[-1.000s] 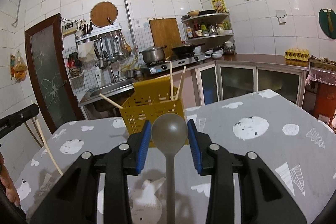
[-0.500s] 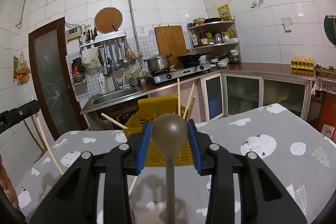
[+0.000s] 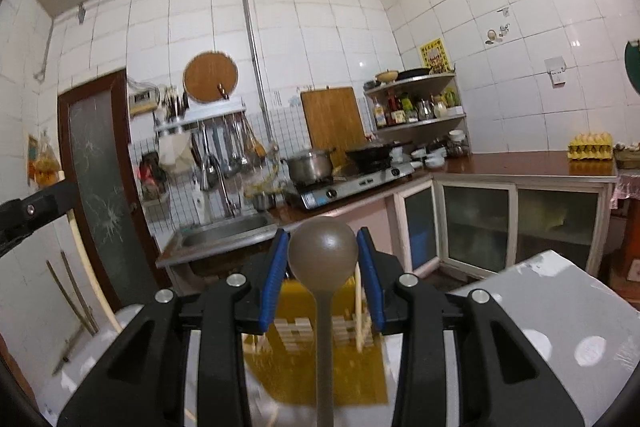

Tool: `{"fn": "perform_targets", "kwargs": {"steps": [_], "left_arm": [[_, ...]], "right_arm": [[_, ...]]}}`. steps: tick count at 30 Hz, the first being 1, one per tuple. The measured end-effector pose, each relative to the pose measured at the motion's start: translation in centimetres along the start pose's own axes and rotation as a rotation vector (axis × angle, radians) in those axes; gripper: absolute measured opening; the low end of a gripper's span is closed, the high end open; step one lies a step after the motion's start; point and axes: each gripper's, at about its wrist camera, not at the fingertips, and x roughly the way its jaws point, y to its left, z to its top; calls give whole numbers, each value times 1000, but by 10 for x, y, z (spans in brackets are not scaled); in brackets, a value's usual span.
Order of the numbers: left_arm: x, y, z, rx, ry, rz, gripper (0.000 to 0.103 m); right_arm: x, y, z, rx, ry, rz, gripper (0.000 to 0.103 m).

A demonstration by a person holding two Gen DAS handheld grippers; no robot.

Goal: Organize utensils
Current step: 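Lower the ladle and chopstick into the caddy and open both grippers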

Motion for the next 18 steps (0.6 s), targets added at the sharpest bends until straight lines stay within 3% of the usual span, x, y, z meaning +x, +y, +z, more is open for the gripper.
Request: {"fn": "perform_targets", "kwargs": {"steps": [9, 18], "left_arm": [[58, -13, 25, 22, -83, -14, 4], [122, -4, -11, 10, -22, 2, 4]], "right_arm": [[55, -4, 12, 20, -100, 7, 36], [104, -9, -11, 24, -129, -2, 36]]}}
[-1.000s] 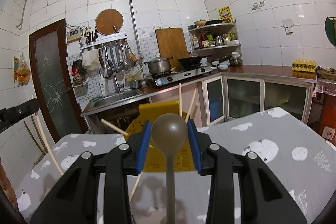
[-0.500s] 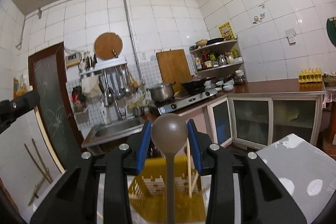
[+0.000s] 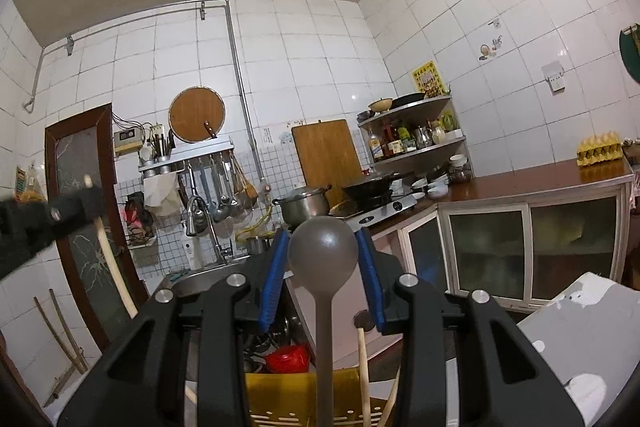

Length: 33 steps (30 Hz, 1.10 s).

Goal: Organize utensils
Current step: 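Lower the ladle and chopstick into the caddy and open both grippers, then withdraw both tools from the caddy toward the remaining utensils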

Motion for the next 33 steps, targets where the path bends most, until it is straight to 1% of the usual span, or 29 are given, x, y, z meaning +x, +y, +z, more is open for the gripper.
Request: {"fn": "perform_targets", "kwargs": {"steps": [3, 6, 8, 9, 10, 11, 12, 13, 14, 15, 16, 17, 18, 20, 22, 24, 26, 27, 31, 33], "left_arm": [[19, 5, -24, -3, 46, 8, 4], [34, 17, -43, -39, 95, 15, 4], [38, 25, -51, -65, 127, 16, 4], [39, 29, -53, -80, 148, 16, 4], [38, 33, -53, -88, 162, 19, 4], [34, 35, -52, -91, 166, 20, 5], [28, 38, -48, -92, 173, 30, 15], [23, 41, -44, -94, 180, 35, 39], [15, 43, -40, -100, 182, 38, 50], [1, 47, -33, -110, 156, 52, 62], [-10, 49, -29, -109, 141, 67, 71], [-23, 51, -23, -102, 142, 80, 76], [-32, 53, -21, -98, 154, 88, 82], [-52, 58, -19, -98, 172, 103, 88], [-70, 61, -20, -99, 182, 119, 98], [-88, 67, -25, -104, 195, 138, 98], [-103, 73, -34, -104, 231, 150, 98], [-111, 77, -41, -103, 258, 160, 98], [-129, 88, -69, -110, 325, 184, 98], [-136, 91, -87, -104, 364, 211, 98]], "right_arm": [[7, 1, -18, -37, 28, -6, 36], [11, 2, -32, -76, 54, -25, 36], [9, 2, -37, -96, 72, -32, 36], [9, 2, -38, -105, 94, -38, 36], [8, 3, -38, -112, 118, -48, 41], [7, 3, -36, -120, 151, -53, 54], [4, 3, -36, -128, 163, -53, 57], [-1, 4, -33, -142, 183, -63, 58], [-6, 5, -30, -151, 204, -70, 58], [-10, 4, -28, -153, 217, -73, 58], [-18, 3, -23, -153, 231, -79, 58], [-27, 1, -18, -148, 236, -85, 58], [-34, -1, -14, -143, 242, -85, 58], [-55, -3, -7, -140, 268, -84, 61], [-74, -4, -3, -149, 284, -97, 61], [-92, -5, -3, -151, 315, -106, 63], [-107, -7, -6, -147, 343, -114, 64], [-117, -7, -8, -148, 359, -115, 64], [-145, -4, -26, -166, 415, -117, 64], [-157, -3, -39, -170, 446, -113, 64]]}}
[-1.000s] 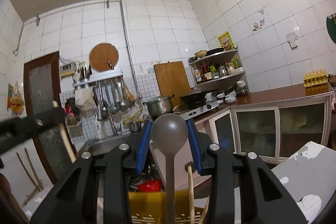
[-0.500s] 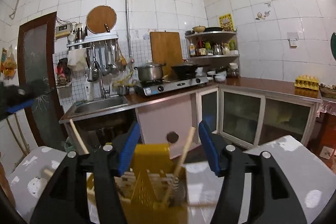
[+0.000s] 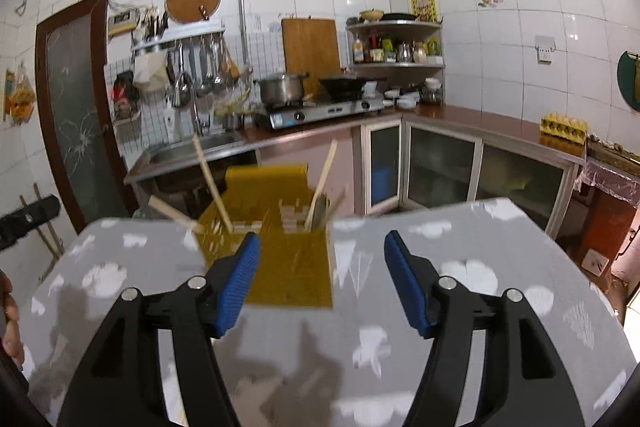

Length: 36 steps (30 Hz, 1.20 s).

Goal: Organize utensils
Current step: 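Withdraw both tools from the caddy toward the remaining utensils, then close the left gripper on the light blue spoon while the right gripper grasps the green-handled fork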

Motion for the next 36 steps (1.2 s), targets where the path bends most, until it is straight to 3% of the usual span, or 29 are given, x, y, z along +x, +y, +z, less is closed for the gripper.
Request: {"fn": "perform_targets", "kwargs": {"steps": [10, 20, 31, 32, 34, 36], "left_arm": [[5, 5, -70, 81, 164, 11, 98], [21, 22, -121, 39, 332, 36, 98], [32, 0, -148, 46, 435, 22, 97], [36, -5, -151, 57, 452, 33, 96], [43, -11, -154, 71, 477, 37, 79], [49, -14, -157, 63, 500, 42, 76]], "right_arm": [[-10, 6, -69, 4, 134, 13, 64], [-2, 18, -119, -21, 287, 41, 64], [1, 19, -135, -13, 340, 31, 64], [2, 19, -136, -10, 342, 30, 64], [2, 17, -135, -2, 343, 29, 64], [3, 16, -135, 1, 347, 27, 64]]}}
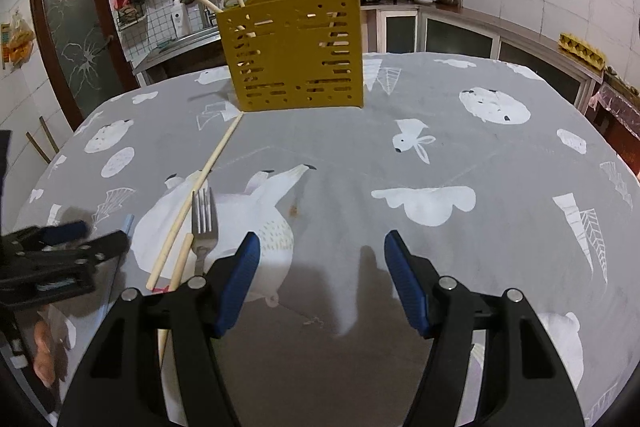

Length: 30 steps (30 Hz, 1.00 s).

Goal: Organize utensils
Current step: 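Close the left gripper on the light blue spoon while the right gripper grasps the green-handled fork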

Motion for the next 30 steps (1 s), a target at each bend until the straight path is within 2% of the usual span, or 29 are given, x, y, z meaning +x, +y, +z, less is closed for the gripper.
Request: {"fn": "perform_targets", "kwargs": {"steps": [2, 4, 5, 7, 12, 17, 24, 30], "left_arm": [[0, -2, 1, -12, -12, 5, 68], [0, -3, 2, -6, -14, 6, 44], [0, -3, 2, -1, -13, 1, 37], [-1, -1, 4, 2, -6, -25, 13], [1, 5, 9, 25, -2, -55, 9], [1, 9, 16, 53, -22, -35, 7], [5, 29, 21, 53, -24, 15, 7], [7, 39, 26, 29, -14, 6, 7]], "right_arm": [[1, 0, 0, 3, 4, -1, 64], [3, 2, 0, -1, 12, -4, 64], [5, 4, 0, -6, 18, -5, 64], [6, 8, 0, -18, 28, 3, 64], [13, 27, 1, -70, 68, 21, 64], [22, 49, 14, -101, 83, 26, 64], [44, 79, 20, -156, 145, 14, 64], [55, 91, 22, -156, 183, -2, 63]]}}
